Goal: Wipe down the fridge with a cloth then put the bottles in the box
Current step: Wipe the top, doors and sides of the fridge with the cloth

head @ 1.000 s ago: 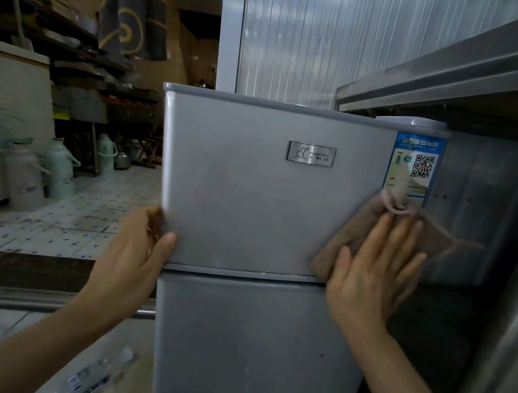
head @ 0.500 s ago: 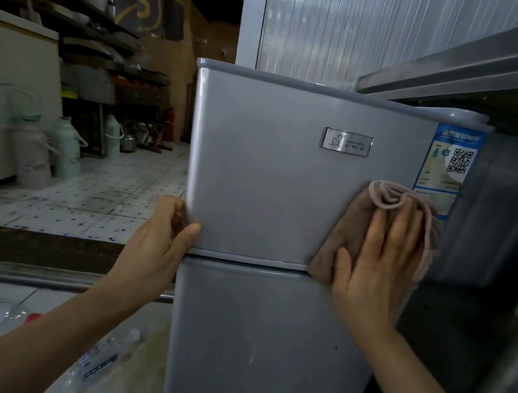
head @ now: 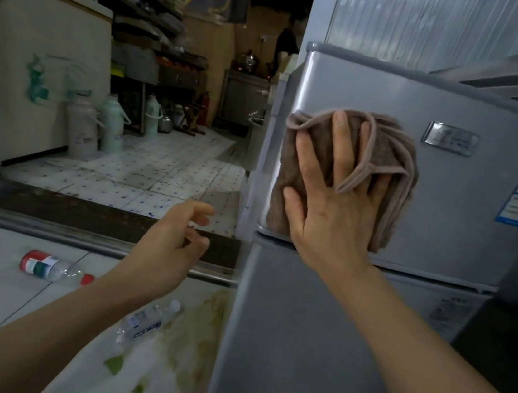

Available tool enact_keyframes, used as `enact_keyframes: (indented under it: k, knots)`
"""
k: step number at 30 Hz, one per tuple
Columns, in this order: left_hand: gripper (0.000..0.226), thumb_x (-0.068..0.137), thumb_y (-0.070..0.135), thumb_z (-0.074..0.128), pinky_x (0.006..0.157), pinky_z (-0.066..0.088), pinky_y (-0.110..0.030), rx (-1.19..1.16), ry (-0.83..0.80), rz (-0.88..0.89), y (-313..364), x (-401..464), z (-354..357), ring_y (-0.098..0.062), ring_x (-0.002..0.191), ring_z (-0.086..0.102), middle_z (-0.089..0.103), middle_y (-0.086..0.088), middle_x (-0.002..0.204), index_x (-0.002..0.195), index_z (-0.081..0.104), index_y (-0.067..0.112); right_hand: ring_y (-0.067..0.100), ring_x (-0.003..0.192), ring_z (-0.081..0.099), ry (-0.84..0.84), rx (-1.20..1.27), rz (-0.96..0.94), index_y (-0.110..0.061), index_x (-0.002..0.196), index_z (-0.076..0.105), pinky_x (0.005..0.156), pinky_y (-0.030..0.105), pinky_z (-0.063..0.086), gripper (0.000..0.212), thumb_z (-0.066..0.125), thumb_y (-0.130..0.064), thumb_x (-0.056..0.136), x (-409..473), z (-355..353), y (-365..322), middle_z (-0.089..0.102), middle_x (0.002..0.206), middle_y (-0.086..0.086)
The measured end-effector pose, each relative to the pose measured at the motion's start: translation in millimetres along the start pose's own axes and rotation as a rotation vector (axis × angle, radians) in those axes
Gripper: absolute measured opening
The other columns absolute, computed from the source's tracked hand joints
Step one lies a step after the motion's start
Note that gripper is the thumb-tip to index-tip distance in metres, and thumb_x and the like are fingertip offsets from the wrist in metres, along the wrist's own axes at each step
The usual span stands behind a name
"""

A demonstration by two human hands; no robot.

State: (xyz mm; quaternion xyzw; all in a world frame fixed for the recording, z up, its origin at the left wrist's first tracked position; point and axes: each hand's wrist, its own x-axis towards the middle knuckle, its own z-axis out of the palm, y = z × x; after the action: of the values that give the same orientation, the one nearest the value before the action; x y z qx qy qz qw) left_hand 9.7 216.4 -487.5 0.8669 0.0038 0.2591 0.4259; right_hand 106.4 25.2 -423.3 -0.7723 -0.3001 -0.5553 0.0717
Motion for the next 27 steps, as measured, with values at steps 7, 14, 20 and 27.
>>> enact_keyframes:
  k: [7, 14, 20, 27]
  knots:
    - [0.035, 0.091, 0.009, 0.052, 0.069, 0.036, -0.002, 0.070, 0.034, -0.004, -20.3, -16.4, 10.6, 0.010, 0.091, 0.050, 0.052, 0.012, 0.114, 0.120, 0.049, 0.029, 0.033, 0.137, 0.025, -0.076, -0.023, -0.203, -0.029, 0.128, 0.056, 0.108, 0.055, 0.016, 0.040, 0.049, -0.033, 0.090, -51.3, 19.9, -23.6, 0.016, 0.154, -0.002]
    - [0.034, 0.089, 0.006, 0.054, 0.067, 0.038, -0.007, 0.046, 0.082, 0.004, -9.3, -15.9, 22.8, 0.004, 0.089, 0.052, 0.055, 0.009, 0.111, 0.114, 0.052, 0.028, 0.029, 0.129, 0.047, -0.079, 0.061, -0.397, -0.014, 0.130, 0.058, 0.102, 0.049, 0.040, 0.050, 0.069, -0.022, 0.082, -81.6, 26.6, -31.0, 0.043, 0.146, 0.001]
    - [0.032, 0.088, 0.006, 0.053, 0.077, 0.038, -0.019, 0.049, 0.098, 0.015, -1.7, -14.8, 29.6, -0.005, 0.086, 0.053, 0.055, 0.004, 0.110, 0.114, 0.051, 0.023, 0.025, 0.135, 0.037, -0.062, -0.005, -0.331, -0.030, 0.145, 0.035, 0.105, 0.048, 0.026, 0.045, 0.037, -0.028, 0.099, -108.5, 21.1, 12.6, 0.025, 0.155, -0.008]
    - [0.028, 0.091, 0.026, 0.051, 0.076, 0.044, -0.023, 0.021, 0.073, 0.033, 16.4, -9.3, 45.2, 0.001, 0.088, 0.054, 0.055, 0.009, 0.110, 0.119, 0.046, 0.027, 0.040, 0.133, 0.026, -0.110, -0.129, -0.067, -0.012, 0.131, 0.039, 0.102, 0.055, 0.025, 0.041, 0.025, -0.036, 0.100, -162.3, 0.6, 102.3, 0.025, 0.148, 0.012]
